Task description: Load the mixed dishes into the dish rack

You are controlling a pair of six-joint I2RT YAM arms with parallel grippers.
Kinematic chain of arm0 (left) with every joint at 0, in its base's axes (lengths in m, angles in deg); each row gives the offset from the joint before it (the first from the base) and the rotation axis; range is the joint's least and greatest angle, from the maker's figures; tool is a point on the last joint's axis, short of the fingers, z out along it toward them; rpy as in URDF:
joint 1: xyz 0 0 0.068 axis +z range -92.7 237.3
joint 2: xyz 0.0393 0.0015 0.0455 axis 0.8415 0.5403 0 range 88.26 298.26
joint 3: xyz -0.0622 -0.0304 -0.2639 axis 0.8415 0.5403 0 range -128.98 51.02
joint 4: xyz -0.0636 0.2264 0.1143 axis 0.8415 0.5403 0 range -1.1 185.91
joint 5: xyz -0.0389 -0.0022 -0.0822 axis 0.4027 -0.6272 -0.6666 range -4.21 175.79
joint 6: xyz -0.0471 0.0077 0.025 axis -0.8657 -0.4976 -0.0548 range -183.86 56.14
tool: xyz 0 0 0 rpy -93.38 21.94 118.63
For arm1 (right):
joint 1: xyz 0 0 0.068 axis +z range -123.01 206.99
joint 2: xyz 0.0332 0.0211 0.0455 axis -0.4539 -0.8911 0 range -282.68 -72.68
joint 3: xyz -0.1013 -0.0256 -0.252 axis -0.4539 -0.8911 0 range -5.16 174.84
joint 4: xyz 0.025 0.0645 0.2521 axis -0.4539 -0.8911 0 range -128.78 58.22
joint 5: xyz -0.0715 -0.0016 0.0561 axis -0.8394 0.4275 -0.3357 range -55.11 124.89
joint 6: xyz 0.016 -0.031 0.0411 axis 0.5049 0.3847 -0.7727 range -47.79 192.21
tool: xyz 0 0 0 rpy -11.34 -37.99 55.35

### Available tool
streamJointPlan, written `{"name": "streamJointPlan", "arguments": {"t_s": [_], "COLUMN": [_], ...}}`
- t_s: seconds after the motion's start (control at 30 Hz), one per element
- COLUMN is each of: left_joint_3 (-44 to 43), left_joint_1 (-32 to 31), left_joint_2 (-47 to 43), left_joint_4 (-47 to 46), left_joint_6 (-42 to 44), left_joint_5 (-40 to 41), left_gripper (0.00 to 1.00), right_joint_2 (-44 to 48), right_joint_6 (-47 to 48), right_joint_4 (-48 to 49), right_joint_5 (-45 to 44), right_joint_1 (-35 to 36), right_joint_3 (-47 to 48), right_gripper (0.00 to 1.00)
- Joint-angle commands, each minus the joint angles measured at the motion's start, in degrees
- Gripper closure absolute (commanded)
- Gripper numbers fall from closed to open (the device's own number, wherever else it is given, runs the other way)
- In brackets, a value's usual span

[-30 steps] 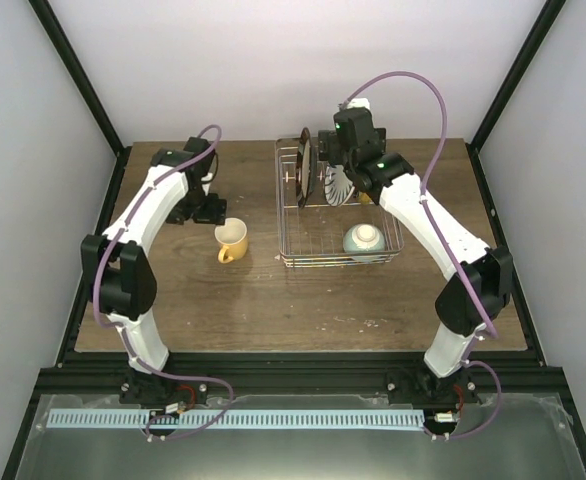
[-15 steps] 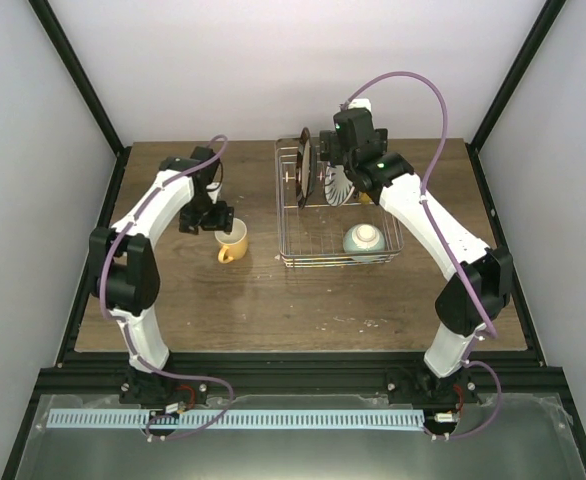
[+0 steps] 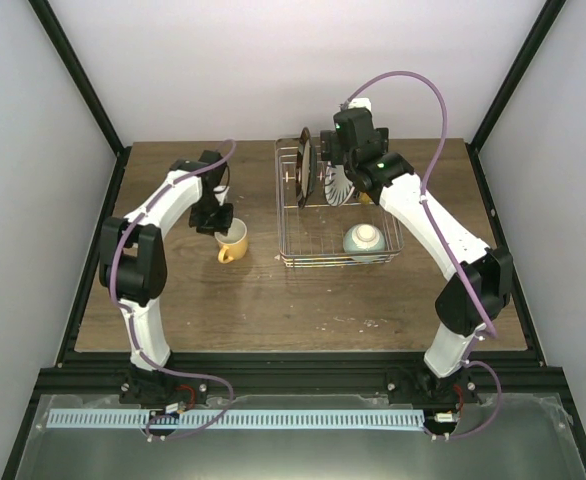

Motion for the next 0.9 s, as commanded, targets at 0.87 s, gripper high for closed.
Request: {"name": "streamJointPlan", "arguments": {"t_s": [0.87], "left_joint_3": [12.8], "left_joint_1": [11.3], "left_joint_2": [-19.1], "left_joint_4": [-23.6], "left_joint_6": [-2.8], "left_joint_5": [-26.4], "left_gripper": [1.0], "right_joint_2": [6.0], "right_joint_6": [-8.4], "right_joint_4": [2.2], "right_joint_5": [19.5], "right_joint_1": [-4.7], "right_joint_3": [-5.1], "right_gripper": [0.0]}}
